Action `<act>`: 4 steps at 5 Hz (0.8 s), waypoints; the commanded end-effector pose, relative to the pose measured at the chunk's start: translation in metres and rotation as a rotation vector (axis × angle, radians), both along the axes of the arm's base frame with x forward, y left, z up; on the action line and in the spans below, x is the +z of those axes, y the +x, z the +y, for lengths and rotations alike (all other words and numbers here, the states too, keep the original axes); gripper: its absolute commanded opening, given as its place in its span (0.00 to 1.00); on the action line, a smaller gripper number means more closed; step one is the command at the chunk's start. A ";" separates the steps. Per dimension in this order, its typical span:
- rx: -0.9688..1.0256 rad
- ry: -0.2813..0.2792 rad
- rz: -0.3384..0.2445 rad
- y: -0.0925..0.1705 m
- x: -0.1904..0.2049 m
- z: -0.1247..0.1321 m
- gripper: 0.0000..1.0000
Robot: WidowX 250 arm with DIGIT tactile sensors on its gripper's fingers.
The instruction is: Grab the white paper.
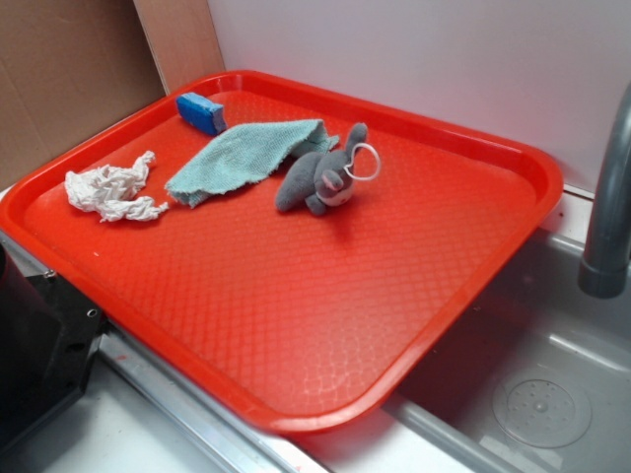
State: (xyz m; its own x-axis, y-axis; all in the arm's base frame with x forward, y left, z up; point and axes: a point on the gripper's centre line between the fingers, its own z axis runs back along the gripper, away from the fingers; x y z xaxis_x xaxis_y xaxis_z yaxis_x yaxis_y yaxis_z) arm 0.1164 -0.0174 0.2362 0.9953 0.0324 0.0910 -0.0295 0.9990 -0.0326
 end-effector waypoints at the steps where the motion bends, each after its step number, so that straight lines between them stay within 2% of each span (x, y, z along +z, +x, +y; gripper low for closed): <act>1: 0.000 0.000 0.000 0.000 0.000 0.000 1.00; 2: 0.060 -0.023 -0.036 -0.002 -0.005 0.014 1.00; 3: 0.127 -0.017 -0.064 0.001 -0.022 0.030 1.00; 4: 0.170 -0.033 -0.094 0.003 -0.044 0.053 1.00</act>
